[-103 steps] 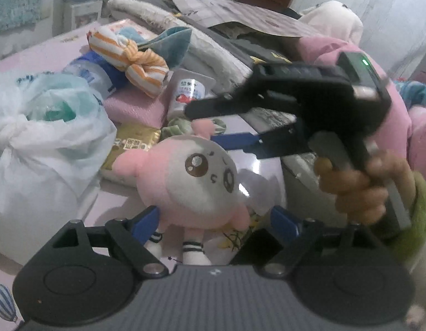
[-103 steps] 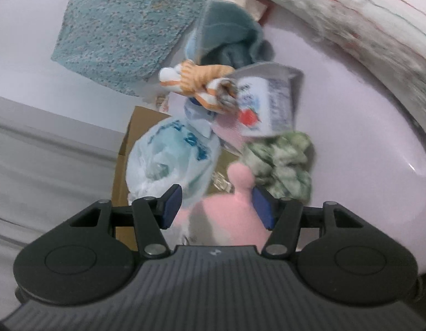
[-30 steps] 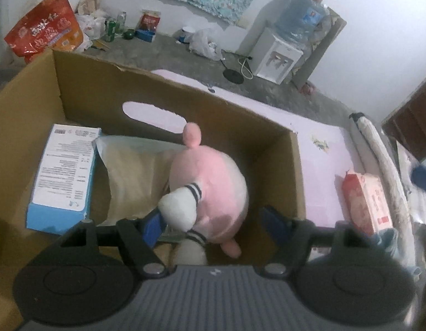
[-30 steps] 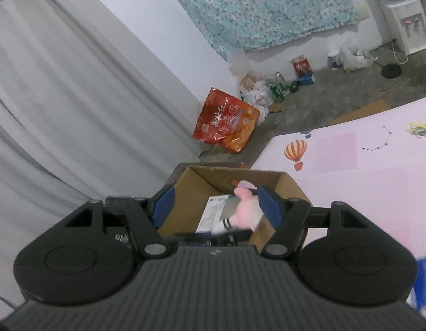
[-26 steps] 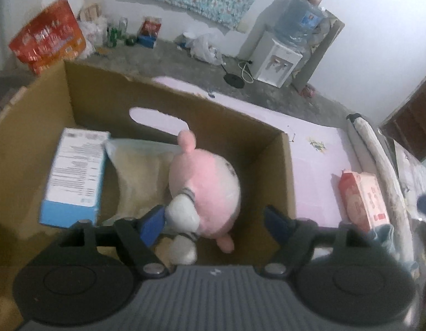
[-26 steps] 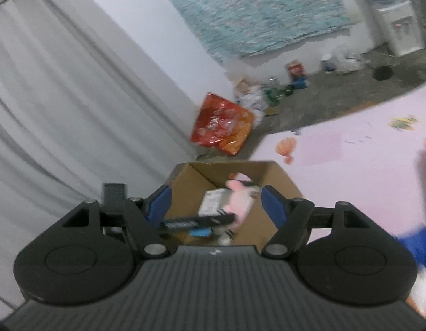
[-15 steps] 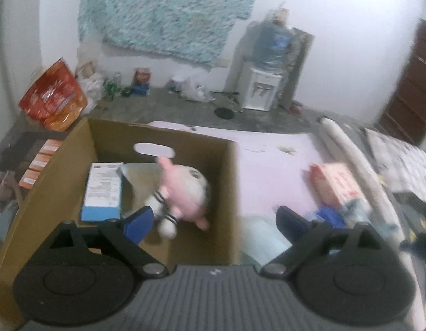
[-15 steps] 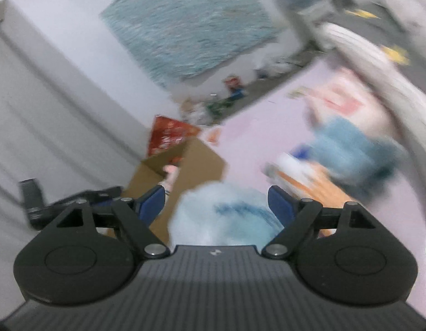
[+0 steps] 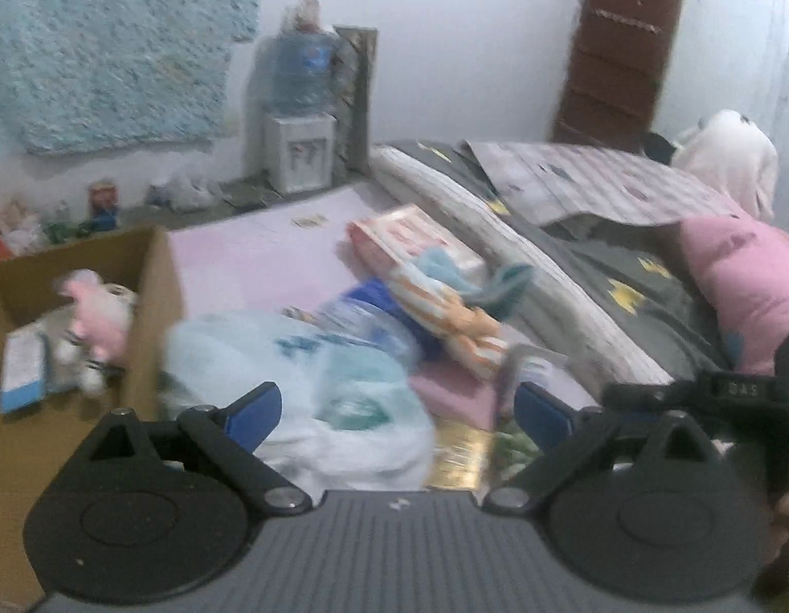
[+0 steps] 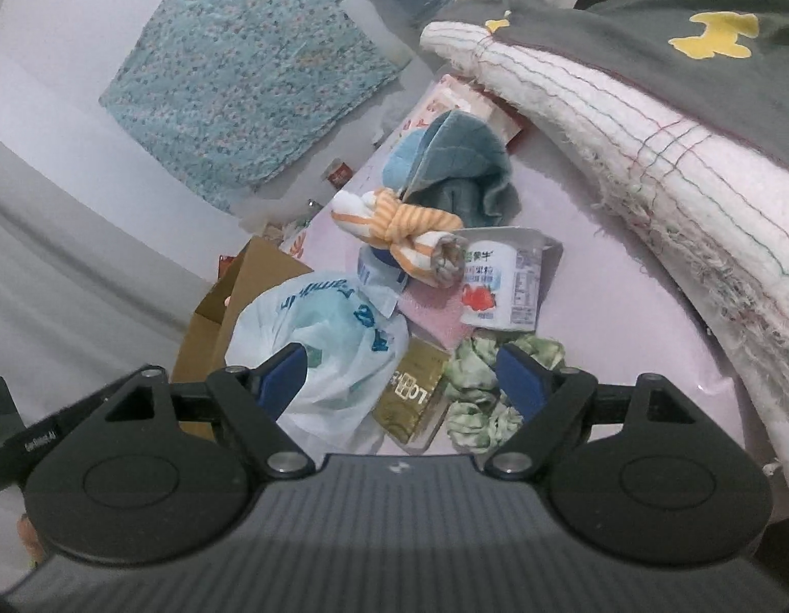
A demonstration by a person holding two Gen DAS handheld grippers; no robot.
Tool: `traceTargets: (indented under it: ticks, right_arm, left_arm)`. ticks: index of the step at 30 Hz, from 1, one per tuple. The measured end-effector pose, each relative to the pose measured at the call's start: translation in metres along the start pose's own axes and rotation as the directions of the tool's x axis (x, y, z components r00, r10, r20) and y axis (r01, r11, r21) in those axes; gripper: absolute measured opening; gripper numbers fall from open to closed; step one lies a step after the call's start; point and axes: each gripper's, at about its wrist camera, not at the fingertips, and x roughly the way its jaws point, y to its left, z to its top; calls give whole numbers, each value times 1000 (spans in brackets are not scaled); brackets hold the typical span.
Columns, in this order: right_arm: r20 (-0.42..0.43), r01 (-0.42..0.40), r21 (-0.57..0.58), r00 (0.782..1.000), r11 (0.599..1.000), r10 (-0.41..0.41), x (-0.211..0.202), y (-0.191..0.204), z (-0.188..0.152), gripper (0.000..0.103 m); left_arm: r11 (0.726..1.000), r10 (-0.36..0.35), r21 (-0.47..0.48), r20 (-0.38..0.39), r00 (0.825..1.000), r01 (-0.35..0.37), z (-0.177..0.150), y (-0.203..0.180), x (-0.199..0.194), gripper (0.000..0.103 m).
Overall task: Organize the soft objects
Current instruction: 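Reach the right gripper to the orange-striped towel and grasp it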
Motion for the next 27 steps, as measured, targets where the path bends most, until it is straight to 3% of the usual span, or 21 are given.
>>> traceTargets:
  ticks: [4, 7, 10, 14, 19, 20, 22, 27]
  right_arm:
    - [49, 44, -147, 998, 988, -37, 8, 29, 19, 82]
    - [58, 105, -278, 994, 955, -93, 31, 46, 32, 82]
    - [28, 132, -378, 991, 916, -131, 66, 56, 49, 79]
    - [-10, 160, -487, 982, 858, -189, 120, 64, 70, 65]
    - [-76, 155, -574, 967, 804, -241, 166, 68, 79, 63]
    - [-88, 150, -579, 966, 802, -244, 174, 67, 80, 61]
    - [-116, 132, -562, 965, 816, -236, 182, 62, 82, 47]
    - [-126, 88, -480, 978, 873, -168, 178, 52, 90, 43]
  left_arm:
    - [999, -36, -41, -96, 995, 33, 7, -5, 24, 98]
    - [998, -41, -56, -105, 994, 35, 10, -6, 30, 98]
    - [999, -14, -49, -91, 996, 10, 14, -6, 31, 98]
    - [998, 28, -48, -91, 995, -33, 21, -5, 37, 98]
    - [996, 65, -59, -104, 992, -72, 27, 1, 50, 98]
    - [995, 71, -65, -104, 992, -78, 28, 3, 52, 97]
    - [994, 76, -74, -105, 992, -83, 29, 6, 57, 97]
    - [992, 52, -109, -80, 995, -61, 31, 13, 63, 97]
